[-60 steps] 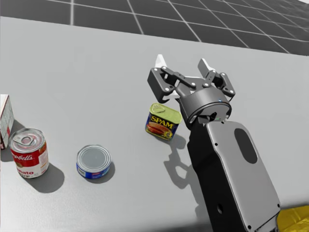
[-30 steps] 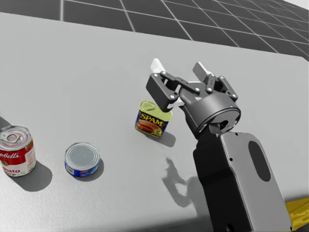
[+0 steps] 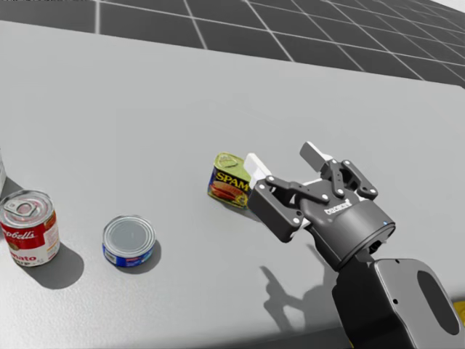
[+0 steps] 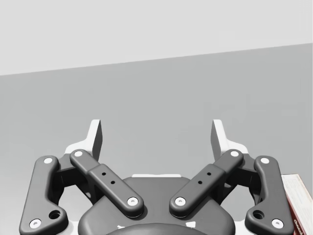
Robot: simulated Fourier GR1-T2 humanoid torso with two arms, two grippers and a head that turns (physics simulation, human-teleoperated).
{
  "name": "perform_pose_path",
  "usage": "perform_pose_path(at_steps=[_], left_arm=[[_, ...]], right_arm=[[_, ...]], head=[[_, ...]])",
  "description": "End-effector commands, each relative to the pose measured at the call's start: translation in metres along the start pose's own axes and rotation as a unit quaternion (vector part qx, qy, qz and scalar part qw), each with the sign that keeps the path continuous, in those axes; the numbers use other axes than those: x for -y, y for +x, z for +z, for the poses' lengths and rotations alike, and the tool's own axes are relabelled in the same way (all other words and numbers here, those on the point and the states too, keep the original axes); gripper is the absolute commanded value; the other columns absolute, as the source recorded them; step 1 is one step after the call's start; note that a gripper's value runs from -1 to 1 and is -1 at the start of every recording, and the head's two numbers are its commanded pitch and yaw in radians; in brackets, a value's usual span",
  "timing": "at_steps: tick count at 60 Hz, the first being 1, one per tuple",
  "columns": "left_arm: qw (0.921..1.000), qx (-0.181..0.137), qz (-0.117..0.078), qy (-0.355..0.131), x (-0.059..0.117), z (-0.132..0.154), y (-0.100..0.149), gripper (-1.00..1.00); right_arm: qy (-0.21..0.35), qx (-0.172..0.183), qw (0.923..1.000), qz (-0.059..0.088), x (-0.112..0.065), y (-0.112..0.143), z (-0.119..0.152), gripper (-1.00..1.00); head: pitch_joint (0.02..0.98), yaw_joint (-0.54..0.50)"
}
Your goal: Lift the meat can off the table.
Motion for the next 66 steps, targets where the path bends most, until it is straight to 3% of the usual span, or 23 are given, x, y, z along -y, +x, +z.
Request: perform_pose_path(at_steps=[1,9,27,42,58,66], left_arm=[[1.0,0.001,-0.002,0.001,0.0,0.0,0.0,-1.0],[1.0,0.001,-0.002,0.002,0.001,0.0,0.0,-1.0],[1.0,0.001,0.001,0.002,0.0,0.0,0.001,-1.0],[1.0,0.001,0.003,0.002,0.0,0.001,0.001,-1.0],[1.0,0.002,0.005,0.002,0.0,0.001,0.002,-1.0],[1.0,0.002,0.006,0.002,-0.001,0.001,0.002,-1.0]], right_arm=[[-0.001,-0.022,0.9997,0.01,0.008,-0.025,0.005,-1.0],[0.003,-0.038,0.9993,0.008,0.014,-0.043,-0.004,-1.0],[0.003,-0.068,0.9974,0.023,0.019,-0.071,-0.026,-1.0],[0.002,-0.094,0.9954,0.02,0.022,-0.078,-0.048,-1.0],[0.009,-0.118,0.9924,0.033,0.023,-0.082,-0.074,-1.0],[0.019,-0.128,0.9912,0.028,0.021,-0.083,-0.082,-1.0]], head=[[0.787,-0.37],[0.789,-0.36],[0.793,-0.35],[0.797,-0.32],[0.799,-0.31],[0.797,-0.31]])
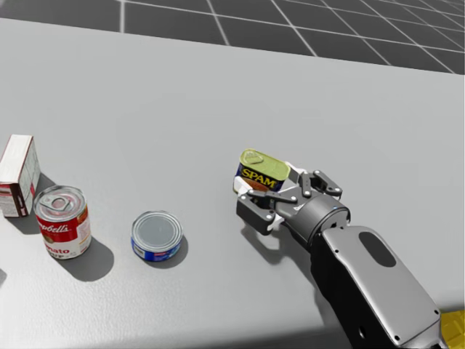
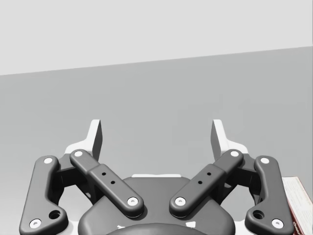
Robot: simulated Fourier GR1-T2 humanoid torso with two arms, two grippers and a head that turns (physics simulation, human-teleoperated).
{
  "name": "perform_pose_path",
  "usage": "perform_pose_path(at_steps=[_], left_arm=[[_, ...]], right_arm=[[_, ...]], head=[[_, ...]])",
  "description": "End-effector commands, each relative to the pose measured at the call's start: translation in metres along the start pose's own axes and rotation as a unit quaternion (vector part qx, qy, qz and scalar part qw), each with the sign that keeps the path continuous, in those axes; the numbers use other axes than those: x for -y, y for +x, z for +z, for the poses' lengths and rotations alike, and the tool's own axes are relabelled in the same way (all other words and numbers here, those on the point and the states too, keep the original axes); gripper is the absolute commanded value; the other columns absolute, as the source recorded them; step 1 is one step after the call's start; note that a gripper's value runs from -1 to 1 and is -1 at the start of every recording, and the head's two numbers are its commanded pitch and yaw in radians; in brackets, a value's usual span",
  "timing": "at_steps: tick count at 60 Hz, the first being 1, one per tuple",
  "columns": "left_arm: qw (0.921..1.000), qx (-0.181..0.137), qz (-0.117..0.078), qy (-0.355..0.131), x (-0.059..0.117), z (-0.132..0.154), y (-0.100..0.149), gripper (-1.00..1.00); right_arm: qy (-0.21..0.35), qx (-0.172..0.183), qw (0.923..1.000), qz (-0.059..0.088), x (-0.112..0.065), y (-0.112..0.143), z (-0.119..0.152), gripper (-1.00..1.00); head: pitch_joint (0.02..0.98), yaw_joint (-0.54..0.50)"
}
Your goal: Lift the meat can off the table.
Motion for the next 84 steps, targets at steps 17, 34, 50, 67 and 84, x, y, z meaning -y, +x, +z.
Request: perform_pose_path(at_steps=[17,34,50,67,84], left_arm=[[1.0,0.0,0.001,-0.001,0.0,0.0,0.0,-1.0],[1.0,-0.001,0.001,-0.002,0.001,0.0,0.0,-1.0],[1.0,-0.002,0.001,-0.003,0.002,0.0,-0.001,-1.0],[1.0,-0.001,0.002,-0.002,0.002,0.001,-0.001,-1.0],[1.0,-0.002,0.001,-0.001,0.003,0.001,-0.002,-1.0]], right_arm=[[0.025,-0.003,0.9997,0.006,-0.003,-0.005,-0.005,1.0],[0.029,-0.001,0.9995,0.007,-0.002,-0.008,-0.002,1.0],[0.028,0.005,0.9995,0.011,-0.003,-0.01,-0.002,1.0],[0.026,0.039,0.9989,0.001,-0.002,0.009,0.003,1.0],[0.004,0.125,0.9922,0.009,-0.007,0.086,0.026,1.0]], head=[[0.784,-0.33],[0.647,-0.37],[0.466,-0.39],[0.408,-0.39],[0.41,-0.39]])
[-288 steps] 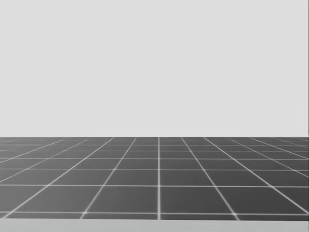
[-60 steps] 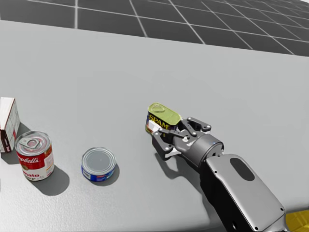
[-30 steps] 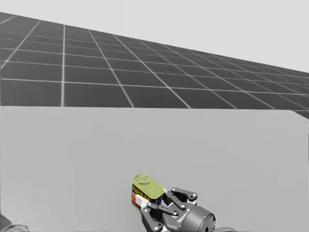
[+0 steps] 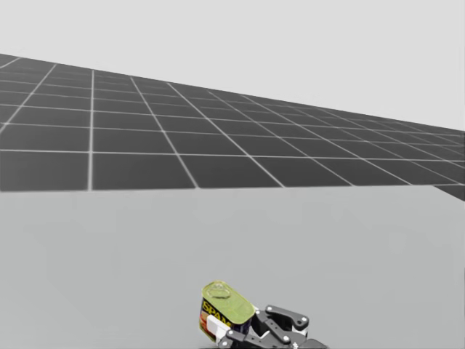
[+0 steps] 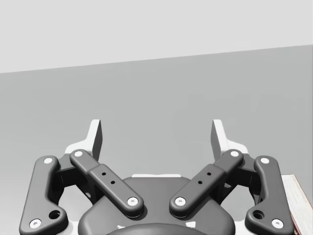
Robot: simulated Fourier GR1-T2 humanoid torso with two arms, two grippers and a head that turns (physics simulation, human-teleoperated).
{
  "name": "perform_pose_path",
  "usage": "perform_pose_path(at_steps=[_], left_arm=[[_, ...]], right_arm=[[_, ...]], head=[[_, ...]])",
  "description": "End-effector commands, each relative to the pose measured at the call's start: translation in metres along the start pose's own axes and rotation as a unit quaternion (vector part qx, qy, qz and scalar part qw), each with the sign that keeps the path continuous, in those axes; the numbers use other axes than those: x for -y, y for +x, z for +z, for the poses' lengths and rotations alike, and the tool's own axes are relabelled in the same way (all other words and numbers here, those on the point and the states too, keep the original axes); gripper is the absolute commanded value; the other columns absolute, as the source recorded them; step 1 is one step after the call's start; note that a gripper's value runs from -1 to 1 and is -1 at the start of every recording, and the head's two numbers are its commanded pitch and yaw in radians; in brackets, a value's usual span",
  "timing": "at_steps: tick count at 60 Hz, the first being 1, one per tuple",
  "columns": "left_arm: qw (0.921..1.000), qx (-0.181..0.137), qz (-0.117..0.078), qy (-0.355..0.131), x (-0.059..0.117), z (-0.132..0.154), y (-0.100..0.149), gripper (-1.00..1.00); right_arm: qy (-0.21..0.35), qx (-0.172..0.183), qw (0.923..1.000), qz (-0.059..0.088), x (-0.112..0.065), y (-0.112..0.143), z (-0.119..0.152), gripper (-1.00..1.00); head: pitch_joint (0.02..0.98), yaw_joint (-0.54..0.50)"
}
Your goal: Lift the meat can off the table.
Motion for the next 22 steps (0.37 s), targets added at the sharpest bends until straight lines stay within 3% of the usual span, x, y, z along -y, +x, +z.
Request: perform_pose_path(at_steps=[1,4,10,21,22], left_arm=[[1.0,0.0,-0.001,0.001,0.0,0.0,0.0,-1.0],[1.0,0.0,-0.001,0.002,0.0,0.0,0.0,-1.0],[1.0,-0.001,-0.002,0.002,0.001,0.0,0.0,-1.0],[1.0,0.0,-0.001,0.003,0.001,0.0,0.0,-1.0],[1.0,0.0,-0.002,0.003,0.001,0.0,0.0,-1.0]], right_arm=[[-0.054,0.086,0.9948,0.005,0.009,0.071,0.0,1.0],[-0.055,0.099,0.9936,-0.001,0.009,0.085,0.003,1.0],[-0.061,0.126,0.9902,0.003,0.009,0.108,0.009,1.0],[-0.08,0.176,0.981,0.015,0.009,0.149,0.018,1.0],[-0.086,0.188,0.9781,0.021,0.008,0.157,0.019,1.0]], head=[[0.409,-0.39],[0.409,-0.39],[0.403,-0.39],[0.4,-0.4],[0.402,-0.4]])
